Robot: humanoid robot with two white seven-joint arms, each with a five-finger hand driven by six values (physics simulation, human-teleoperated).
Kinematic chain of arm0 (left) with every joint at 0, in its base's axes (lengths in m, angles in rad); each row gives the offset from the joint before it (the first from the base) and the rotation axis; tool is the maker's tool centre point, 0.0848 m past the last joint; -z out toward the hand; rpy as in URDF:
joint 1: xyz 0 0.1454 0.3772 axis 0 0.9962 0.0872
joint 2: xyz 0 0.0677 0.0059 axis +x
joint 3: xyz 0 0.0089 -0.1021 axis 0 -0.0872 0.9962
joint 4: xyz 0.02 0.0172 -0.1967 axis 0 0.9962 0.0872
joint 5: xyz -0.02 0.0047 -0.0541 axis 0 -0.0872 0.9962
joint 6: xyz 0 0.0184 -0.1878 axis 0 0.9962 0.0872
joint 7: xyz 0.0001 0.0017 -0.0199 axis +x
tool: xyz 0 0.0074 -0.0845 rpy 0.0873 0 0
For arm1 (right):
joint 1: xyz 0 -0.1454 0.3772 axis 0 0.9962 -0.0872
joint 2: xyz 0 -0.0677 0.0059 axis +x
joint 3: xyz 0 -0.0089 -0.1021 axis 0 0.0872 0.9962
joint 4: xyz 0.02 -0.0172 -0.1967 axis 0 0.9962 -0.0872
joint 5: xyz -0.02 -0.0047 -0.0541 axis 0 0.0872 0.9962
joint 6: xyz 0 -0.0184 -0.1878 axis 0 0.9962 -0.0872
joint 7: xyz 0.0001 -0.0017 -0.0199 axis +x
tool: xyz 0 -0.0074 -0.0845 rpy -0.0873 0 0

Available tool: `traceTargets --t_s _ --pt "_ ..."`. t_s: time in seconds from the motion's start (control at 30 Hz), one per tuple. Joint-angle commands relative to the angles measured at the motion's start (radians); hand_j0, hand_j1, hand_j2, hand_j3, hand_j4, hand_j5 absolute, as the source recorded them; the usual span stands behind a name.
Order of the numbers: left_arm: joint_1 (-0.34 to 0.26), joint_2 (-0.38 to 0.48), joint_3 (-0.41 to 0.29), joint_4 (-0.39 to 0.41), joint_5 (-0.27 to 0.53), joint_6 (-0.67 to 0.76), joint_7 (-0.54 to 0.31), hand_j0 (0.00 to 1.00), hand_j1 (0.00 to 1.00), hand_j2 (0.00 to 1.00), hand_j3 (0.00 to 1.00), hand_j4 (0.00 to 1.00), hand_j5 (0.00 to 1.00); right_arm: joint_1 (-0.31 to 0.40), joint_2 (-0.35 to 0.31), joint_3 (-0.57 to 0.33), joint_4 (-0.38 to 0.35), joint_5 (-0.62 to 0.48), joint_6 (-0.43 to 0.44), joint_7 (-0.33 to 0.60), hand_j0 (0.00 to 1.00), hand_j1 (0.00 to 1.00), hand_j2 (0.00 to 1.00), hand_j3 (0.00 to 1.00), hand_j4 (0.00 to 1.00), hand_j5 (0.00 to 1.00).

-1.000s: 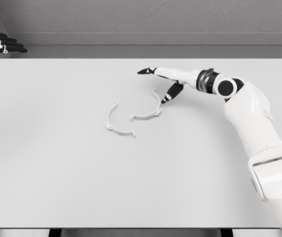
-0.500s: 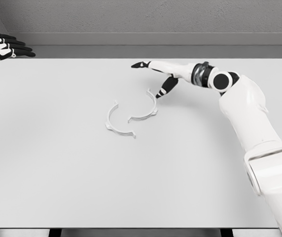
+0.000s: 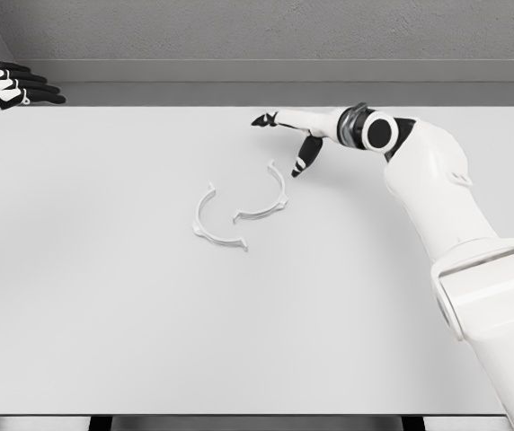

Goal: Assemble PVC drainage pipe clamps

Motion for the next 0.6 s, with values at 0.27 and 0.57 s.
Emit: traceTargets --t_s 0.27,0.57 --pt "0.0 -0.002 0.0 -0.004 0.005 0.003 0.001 1.0 1.0 1.0 1.0 1.0 1.0 -0.006 0.012 0.011 0.0 0.006 0.023 -0.012 1.0 1.0 1.0 1.0 1.0 1.0" --pt "0.0 0.002 0.003 -0.005 0.007 0.003 0.001 1.0 1.0 1.0 1.0 1.0 1.0 -0.002 0.012 0.035 0.0 0.006 0.023 -0.012 1.0 1.0 1.0 1.0 1.0 1.0"
